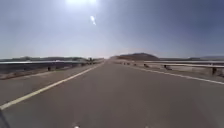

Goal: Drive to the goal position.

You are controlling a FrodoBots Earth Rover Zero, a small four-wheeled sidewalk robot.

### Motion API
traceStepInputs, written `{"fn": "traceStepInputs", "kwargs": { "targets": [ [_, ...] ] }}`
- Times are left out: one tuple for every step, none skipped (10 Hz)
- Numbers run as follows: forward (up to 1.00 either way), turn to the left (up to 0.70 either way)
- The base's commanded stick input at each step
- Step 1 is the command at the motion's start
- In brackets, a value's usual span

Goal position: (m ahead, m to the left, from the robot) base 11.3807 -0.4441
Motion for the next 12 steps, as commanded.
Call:
{"fn": "traceStepInputs", "kwargs": {
  "targets": [
    [1.00,0.00],
    [1.00,0.00],
    [1.00,0.00],
    [1.00,0.00],
    [1.00,0.00],
    [1.00,0.00],
    [1.00,0.00],
    [1.00,0.00],
    [1.00,0.00],
    [1.00,0.00],
    [1.00,0.00],
    [1.00,0.00]
  ]
}}
